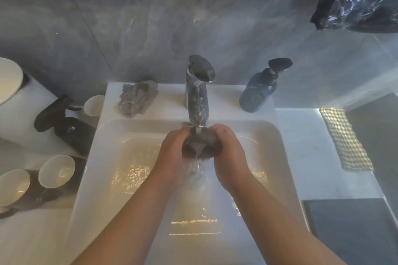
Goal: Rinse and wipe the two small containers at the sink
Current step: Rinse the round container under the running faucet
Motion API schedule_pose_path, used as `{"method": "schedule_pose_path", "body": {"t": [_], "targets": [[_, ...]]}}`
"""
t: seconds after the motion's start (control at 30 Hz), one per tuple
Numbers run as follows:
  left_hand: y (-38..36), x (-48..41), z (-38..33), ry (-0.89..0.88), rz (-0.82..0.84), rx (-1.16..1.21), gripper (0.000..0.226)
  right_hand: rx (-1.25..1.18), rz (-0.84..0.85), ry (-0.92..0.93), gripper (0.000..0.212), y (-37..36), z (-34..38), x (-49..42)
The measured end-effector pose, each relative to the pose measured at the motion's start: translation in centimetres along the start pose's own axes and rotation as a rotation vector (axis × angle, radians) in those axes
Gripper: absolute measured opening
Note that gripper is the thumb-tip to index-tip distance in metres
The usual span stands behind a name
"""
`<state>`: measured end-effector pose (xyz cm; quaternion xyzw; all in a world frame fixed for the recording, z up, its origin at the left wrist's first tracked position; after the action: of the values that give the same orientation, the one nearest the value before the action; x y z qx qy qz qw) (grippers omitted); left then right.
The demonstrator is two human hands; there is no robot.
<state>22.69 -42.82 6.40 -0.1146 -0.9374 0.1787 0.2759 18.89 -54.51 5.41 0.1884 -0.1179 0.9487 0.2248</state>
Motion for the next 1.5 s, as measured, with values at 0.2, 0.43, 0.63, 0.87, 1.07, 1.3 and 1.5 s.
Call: {"method": "schedule_pose_path", "body": {"t": [0.2,0.43,0.63,0.87,1.07,1.3,1.5], "targets": [[1.0,-0.3,0.8,-0.132,-0.113,0.026,0.011,0.277,0.112,-0.225,0.049,-0.2,0.7,-0.6],[0.3,0.1,0.2,-0.035,-0.065,-0.067,0.017,0.223,0.006,-0.121,0.043,-0.5,0.4,-0.7],[0.8,0.3,0.4,0.022,-0.069,-0.107,0.017,0.249,0.084,-0.056,0.045,-0.5,0.7,-0.6],[0.8,-1.0,0.1,0.036,-0.233,-0.23,0.017,0.225,0.068,-0.056,0.04,-0.3,0.1,0.2],[0.5,0.2,-0.7,0.212,-0.17,0.093,0.019,0.238,0.018,-0.063,0.037,-0.3,0.5,0.1],[0.9,1.0,-1.3,-0.002,0.259,-0.391,0.057,0.146,0.008,-0.254,0.033,0.5,1.8,-1.2],[1.1,1.6,-1.6,-0.062,0.072,-0.54,0.045,0.065,0.197,-0.434,0.042,0.4,3.0,-1.5]]}}
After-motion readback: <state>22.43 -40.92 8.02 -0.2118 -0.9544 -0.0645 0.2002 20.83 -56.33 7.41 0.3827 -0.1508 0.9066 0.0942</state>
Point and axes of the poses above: each hand's wrist, its own x-axis away from the middle knuckle, its own y-axis out of the back of the hand, z = x × y, the point moved 1 cm from there along -x, towards the middle knuckle, and after that the axes turned 7 degrees about x, right-handed, at the moved point
